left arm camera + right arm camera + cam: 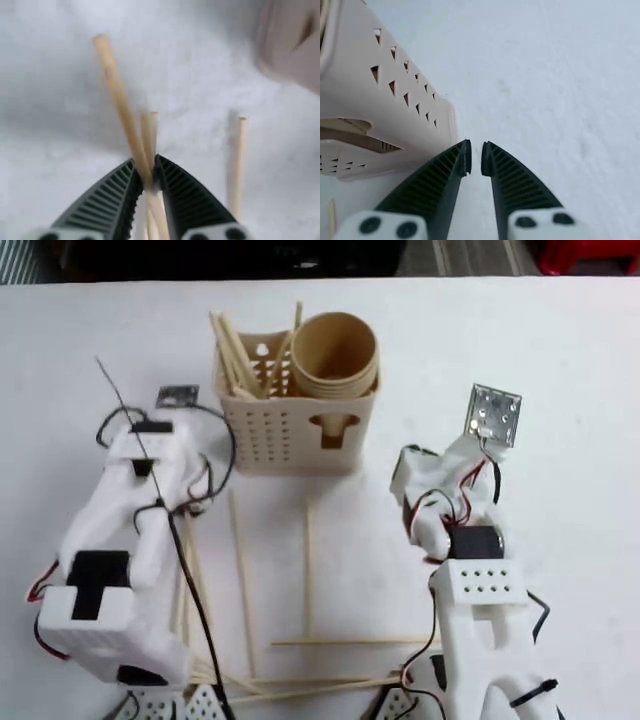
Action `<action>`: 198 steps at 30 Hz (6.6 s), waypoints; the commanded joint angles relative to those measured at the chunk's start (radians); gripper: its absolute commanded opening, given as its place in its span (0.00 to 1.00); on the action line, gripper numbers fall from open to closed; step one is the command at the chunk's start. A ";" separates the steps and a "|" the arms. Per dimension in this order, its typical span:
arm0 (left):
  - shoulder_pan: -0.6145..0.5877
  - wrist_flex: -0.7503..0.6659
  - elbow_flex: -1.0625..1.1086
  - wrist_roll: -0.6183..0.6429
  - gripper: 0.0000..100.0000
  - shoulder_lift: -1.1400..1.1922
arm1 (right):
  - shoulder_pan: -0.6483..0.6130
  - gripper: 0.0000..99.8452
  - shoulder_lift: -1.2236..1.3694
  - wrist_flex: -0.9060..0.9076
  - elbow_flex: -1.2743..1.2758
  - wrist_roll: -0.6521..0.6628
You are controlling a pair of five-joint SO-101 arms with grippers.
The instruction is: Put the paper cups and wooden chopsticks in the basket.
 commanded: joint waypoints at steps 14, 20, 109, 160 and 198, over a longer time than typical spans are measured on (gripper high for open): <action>0.015 0.522 -0.924 -0.003 0.02 -0.038 | 0.005 0.05 -0.018 -0.015 -0.006 -0.005; 0.058 0.554 -1.209 0.003 0.02 -0.036 | 0.005 0.05 -0.018 -0.015 -0.006 -0.005; 0.139 -0.269 0.476 -0.048 0.29 -0.450 | 0.005 0.05 -0.018 -0.010 -0.006 -0.003; 0.005 -0.097 0.477 -0.104 0.18 -0.763 | 0.010 0.05 -0.018 -0.013 -0.006 -0.003; -0.015 -0.086 0.215 -0.104 0.20 -0.084 | 0.010 0.05 -0.018 -0.008 -0.006 -0.003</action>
